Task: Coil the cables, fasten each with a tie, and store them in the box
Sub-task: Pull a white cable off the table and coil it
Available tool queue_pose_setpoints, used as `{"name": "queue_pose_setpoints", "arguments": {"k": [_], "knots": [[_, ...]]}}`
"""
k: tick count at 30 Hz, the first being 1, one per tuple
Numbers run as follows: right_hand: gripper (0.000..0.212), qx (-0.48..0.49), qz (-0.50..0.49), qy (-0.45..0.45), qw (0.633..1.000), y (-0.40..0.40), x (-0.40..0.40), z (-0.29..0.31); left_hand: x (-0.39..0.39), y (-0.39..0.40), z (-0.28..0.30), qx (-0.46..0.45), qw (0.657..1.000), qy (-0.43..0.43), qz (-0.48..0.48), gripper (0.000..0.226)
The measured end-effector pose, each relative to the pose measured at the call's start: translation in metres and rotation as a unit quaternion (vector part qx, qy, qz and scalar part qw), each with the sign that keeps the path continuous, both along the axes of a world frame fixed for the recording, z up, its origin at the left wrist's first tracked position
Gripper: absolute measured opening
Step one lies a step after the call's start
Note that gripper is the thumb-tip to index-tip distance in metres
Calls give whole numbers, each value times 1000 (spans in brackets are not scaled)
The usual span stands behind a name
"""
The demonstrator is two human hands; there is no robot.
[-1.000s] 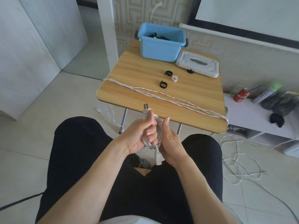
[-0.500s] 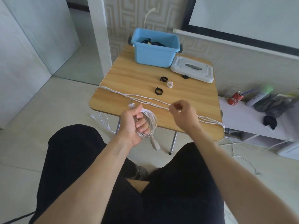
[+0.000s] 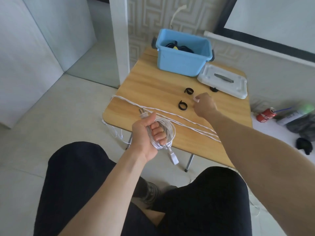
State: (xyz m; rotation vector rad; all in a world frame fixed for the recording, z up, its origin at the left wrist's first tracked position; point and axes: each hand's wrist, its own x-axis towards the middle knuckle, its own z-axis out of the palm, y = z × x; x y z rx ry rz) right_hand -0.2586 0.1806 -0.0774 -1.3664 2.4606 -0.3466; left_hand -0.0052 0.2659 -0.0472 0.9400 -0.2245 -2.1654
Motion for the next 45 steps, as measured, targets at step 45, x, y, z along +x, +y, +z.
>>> {"name": "queue_pose_setpoints", "arguments": {"k": [45], "knots": [[28,-162,44,-329,929,245,146,27,16,86,-18,-245,931,-206,-178,35]]}}
